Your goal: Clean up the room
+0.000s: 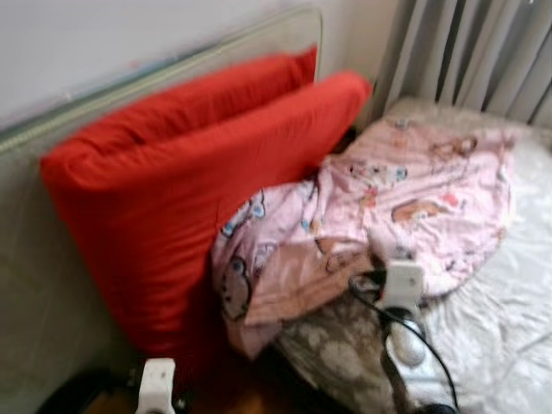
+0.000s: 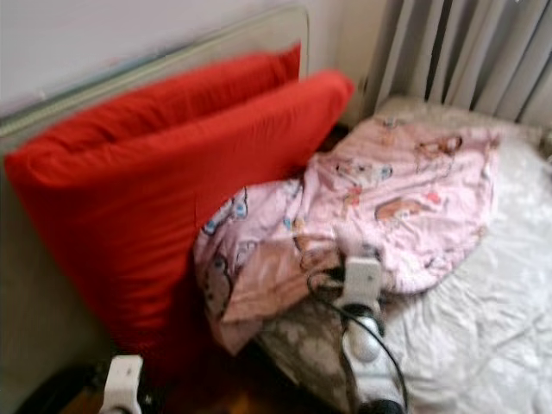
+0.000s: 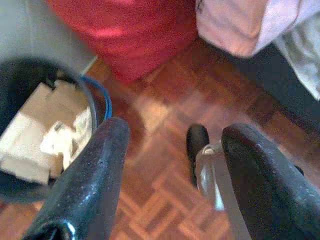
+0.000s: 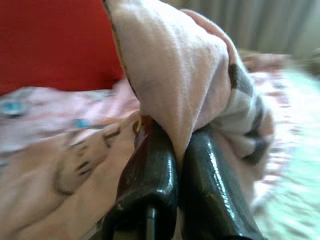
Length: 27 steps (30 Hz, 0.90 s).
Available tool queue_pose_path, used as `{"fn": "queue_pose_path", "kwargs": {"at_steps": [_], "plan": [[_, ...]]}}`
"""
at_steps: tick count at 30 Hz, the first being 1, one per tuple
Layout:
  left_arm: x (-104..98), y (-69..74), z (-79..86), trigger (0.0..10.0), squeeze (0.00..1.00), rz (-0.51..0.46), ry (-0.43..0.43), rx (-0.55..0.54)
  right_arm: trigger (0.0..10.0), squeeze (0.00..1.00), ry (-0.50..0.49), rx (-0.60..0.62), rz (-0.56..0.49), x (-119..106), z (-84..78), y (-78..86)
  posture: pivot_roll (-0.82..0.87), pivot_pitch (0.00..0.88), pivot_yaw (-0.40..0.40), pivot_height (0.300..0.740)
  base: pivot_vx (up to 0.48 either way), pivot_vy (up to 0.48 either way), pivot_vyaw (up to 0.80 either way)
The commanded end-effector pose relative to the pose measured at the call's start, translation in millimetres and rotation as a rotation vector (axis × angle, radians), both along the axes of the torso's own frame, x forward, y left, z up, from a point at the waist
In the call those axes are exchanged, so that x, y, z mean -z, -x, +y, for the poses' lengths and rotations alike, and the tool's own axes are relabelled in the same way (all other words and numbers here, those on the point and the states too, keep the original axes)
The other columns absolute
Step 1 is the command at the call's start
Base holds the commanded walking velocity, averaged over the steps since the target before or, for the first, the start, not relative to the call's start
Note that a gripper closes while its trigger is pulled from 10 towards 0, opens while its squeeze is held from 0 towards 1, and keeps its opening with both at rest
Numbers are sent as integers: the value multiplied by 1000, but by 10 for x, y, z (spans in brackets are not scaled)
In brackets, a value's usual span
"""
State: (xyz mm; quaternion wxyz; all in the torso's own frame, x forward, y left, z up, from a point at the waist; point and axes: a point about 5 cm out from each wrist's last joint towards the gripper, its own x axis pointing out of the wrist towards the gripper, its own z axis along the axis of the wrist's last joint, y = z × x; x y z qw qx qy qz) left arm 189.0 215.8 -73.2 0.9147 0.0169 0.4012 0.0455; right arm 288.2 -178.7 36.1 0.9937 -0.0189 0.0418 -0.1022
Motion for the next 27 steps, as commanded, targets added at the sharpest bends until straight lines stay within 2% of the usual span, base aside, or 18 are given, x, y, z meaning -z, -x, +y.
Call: {"fn": "queue_pose_path", "kwargs": {"at_steps": [1,8,18,24,27], "plan": [[-17,-17,36,10000,0,-5,-12,4,10000,0,13,35,-44,-82,-17,-33,-9,25,21,740,-244,0,0],[-16,-15,41,10000,0,-2,-12,7,10000,0,67,141,-75,-133,-145,-17,-9,24,22,740,-242,0,0],[-15,-14,42,10000,0,0,-13,9,10000,0,98,115,-76,-139,-88,-32,-7,24,23,740,-243,0,0],[-11,-10,32,10000,0,2,-13,14,10000,0,85,42,-61,-109,25,-39,-8,25,21,740,-243,0,0],[-6,-8,13,10000,0,6,-12,32,10000,0,103,72,-45,-87,-10,-22,-8,25,21,740,-247,0,0]]}}
